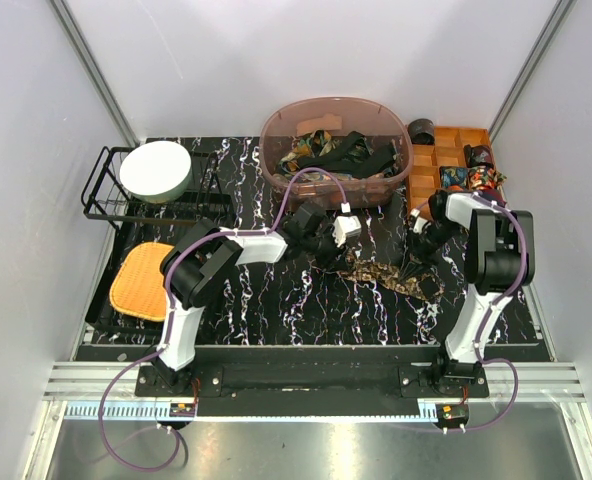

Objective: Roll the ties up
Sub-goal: Roll the tie at the center of the board.

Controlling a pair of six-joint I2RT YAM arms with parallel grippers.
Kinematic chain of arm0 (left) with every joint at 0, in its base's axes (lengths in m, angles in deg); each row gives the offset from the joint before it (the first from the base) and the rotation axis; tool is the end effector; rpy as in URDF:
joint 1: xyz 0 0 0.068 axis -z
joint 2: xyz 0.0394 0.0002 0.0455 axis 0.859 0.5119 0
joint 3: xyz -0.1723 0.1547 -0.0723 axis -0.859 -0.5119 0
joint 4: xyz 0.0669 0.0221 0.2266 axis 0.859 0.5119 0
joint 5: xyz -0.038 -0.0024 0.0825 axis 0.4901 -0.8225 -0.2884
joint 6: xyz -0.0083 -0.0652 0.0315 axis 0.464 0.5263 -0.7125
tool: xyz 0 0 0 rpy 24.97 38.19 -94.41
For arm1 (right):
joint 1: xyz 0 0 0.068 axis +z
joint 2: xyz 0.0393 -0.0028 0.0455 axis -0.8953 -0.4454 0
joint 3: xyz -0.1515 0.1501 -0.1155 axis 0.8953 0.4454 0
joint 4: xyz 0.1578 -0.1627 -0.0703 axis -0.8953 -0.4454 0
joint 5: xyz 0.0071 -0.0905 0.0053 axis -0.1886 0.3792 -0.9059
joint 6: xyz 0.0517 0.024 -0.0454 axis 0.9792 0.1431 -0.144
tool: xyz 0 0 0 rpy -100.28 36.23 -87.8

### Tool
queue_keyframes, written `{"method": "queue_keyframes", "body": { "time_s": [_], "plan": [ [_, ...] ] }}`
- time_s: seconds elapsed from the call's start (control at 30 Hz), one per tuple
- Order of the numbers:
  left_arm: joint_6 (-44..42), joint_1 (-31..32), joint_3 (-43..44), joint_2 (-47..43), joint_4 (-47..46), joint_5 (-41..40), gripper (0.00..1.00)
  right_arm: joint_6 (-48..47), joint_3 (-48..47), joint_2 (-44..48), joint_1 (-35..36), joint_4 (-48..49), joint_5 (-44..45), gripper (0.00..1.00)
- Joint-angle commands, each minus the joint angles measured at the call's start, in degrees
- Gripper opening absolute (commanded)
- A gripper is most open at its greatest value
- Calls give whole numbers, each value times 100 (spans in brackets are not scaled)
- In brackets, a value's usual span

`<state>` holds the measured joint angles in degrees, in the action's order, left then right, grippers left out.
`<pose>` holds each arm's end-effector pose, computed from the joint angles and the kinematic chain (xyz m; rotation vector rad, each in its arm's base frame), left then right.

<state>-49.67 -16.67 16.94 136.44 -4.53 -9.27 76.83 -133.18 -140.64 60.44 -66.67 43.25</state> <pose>0.2825 -0.3035 0.1102 1.3314 1.9139 -0.9246 0.2884 0.0118 0.1066 -0.1293 -2.9129 -0.7030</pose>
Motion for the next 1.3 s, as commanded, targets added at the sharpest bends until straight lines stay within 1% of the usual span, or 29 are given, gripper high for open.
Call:
{"method": "queue_keyframes", "body": {
  "time_s": [0.0, 0.13, 0.23, 0.33, 0.43, 0.53, 0.73, 0.83, 0.9, 0.93, 1.0, 1.07, 1.1, 1.13, 1.17, 1.2, 1.27],
  "plan": [
    [82, -106, -399, 437, 1274, -593, 0, -328, 1, -373, 48, 62, 621, 15],
    [144, -132, -426, 359, 985, -461, 0, -443, -314, -611, 48, 98, 876, 13],
    [232, -211, -513, 227, 713, -163, 0, -636, -516, -778, 39, 115, 1043, 14],
    [153, -255, -680, 25, 169, 293, 0, -873, -649, -998, 30, 168, 1385, 14],
    [-5, -299, -882, -177, -245, 645, 0, -882, -728, -1112, 39, 221, 1369, 14],
    [-181, -326, -900, -239, -369, 865, 0, -865, -754, -1139, 48, 265, 1351, 14],
    [-444, -387, -883, -318, -642, 1445, 5, -856, -693, -1156, 48, 352, 1378, 13],
    [-690, -422, -891, -388, -642, 1692, 5, -865, -693, -1148, 39, 388, 1395, 13],
    [-1041, -414, -874, -433, -511, 1789, 4, -856, -719, -1156, 39, 379, 1422, 13],
    [-1199, -414, -839, -433, -197, 1746, 3, -856, -719, -1156, 39, 388, 1404, 13],
    [-1507, -370, -812, -433, 25, 1527, 0, -847, -719, -1165, 39, 379, 1404, 13],
    [-1771, -265, -795, -433, 394, 1062, 0, -865, -711, -1148, 39, 388, 1378, 13],
    [-1833, -229, -786, -389, 587, 842, 0, -873, -711, -1130, 39, 362, 1317, 13],
    [-1851, -203, -786, -354, 649, 449, 0, -917, -711, -1112, 39, 335, 1099, 13],
    [-1834, -142, -777, -310, 676, 218, 0, -935, -719, -990, 39, 283, 992, 13],
    [-1886, -106, -760, -240, 850, 51, 0, -987, -745, -937, 39, 221, 739, 15],
    [-1799, 25, -760, -187, 948, -371, 0, -1076, -816, -710, 22, -6, 544, 18]
  ]
}}
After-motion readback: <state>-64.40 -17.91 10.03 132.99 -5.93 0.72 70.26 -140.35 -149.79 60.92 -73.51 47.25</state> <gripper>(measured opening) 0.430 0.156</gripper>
